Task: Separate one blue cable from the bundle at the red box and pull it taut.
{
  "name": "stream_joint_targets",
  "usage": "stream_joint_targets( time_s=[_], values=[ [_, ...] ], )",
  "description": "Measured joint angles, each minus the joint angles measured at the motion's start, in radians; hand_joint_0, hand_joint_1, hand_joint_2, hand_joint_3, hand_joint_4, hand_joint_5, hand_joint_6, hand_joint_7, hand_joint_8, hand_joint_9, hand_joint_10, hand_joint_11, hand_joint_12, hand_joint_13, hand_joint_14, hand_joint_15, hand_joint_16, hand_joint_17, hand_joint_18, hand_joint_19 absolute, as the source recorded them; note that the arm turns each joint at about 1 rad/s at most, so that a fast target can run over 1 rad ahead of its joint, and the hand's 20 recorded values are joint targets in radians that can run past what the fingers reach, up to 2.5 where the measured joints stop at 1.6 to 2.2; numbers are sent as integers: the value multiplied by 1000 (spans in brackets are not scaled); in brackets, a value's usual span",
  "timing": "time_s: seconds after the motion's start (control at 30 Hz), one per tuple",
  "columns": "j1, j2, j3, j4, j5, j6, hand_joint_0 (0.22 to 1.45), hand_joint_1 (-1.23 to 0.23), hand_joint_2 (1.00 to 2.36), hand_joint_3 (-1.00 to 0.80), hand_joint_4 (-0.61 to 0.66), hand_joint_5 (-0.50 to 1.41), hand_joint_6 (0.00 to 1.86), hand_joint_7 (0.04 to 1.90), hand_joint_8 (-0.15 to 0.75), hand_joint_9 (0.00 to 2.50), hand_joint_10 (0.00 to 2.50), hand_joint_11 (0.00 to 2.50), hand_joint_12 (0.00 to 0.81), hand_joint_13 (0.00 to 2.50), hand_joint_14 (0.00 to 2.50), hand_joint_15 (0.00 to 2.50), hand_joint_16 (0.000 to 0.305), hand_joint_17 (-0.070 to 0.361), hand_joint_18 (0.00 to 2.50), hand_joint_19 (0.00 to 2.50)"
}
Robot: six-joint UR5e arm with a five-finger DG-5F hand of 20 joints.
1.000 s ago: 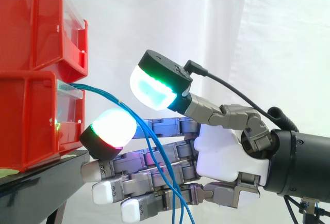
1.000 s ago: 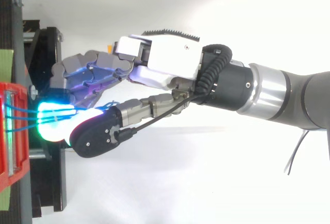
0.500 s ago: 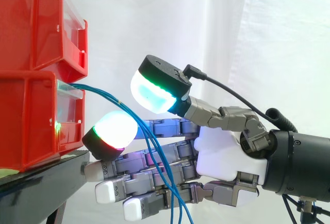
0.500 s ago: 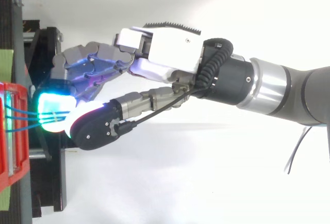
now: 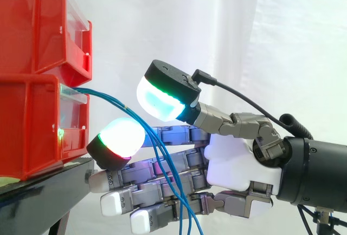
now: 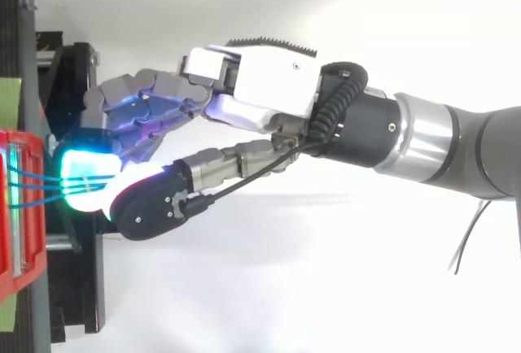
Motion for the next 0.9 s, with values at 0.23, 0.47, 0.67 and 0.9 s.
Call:
stream_joint_targets(
  time_s=[0.23,0.47,0.67,0.9],
  values=[
    [3,1,0,-1,0,0,612,-659,1012,-334,229,-178,711,1078,368,535,9,509,393,722,13,471,53,118,779,521],
    [5,1,0,4,-1,1,617,-668,1015,-256,245,-190,756,1054,369,537,7,507,392,723,13,466,53,118,779,529],
    [5,1,0,4,-2,4,618,-673,1016,-231,247,-194,766,1037,368,534,9,505,391,721,13,465,52,118,779,529],
    [1,1,8,6,-3,3,617,-674,1017,-207,245,-198,773,1066,368,534,7,506,394,721,13,464,52,118,779,521]
  ],
)
